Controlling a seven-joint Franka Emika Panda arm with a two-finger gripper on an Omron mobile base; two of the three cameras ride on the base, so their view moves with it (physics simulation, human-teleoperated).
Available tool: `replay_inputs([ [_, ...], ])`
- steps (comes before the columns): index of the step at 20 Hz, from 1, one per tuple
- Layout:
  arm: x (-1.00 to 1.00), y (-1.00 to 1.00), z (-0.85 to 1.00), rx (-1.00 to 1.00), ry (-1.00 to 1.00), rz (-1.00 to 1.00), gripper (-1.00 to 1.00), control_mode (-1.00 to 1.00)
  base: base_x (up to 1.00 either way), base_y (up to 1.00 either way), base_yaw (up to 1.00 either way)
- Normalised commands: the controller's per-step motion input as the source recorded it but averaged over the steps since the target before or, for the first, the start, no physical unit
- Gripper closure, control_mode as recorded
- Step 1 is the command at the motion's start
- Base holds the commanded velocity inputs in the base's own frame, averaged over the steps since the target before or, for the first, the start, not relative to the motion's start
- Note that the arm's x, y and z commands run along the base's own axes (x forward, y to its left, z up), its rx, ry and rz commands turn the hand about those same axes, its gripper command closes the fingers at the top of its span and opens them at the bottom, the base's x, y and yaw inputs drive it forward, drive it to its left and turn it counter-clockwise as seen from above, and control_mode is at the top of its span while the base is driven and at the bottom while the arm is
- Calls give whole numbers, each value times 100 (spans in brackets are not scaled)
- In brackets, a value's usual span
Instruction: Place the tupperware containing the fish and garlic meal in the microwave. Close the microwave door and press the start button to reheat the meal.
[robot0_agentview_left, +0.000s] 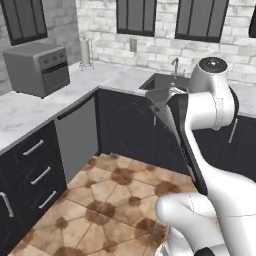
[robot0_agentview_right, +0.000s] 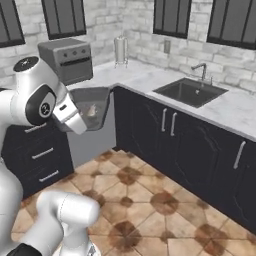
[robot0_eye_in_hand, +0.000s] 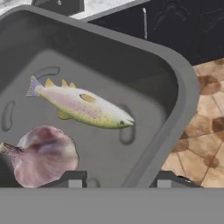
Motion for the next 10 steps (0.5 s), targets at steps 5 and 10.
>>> replay_inputs([
  [5,0,0,0,0,0,0,100,100,62,-63,17],
  [10,0,0,0,0,0,0,100,100,39,-71,-23],
])
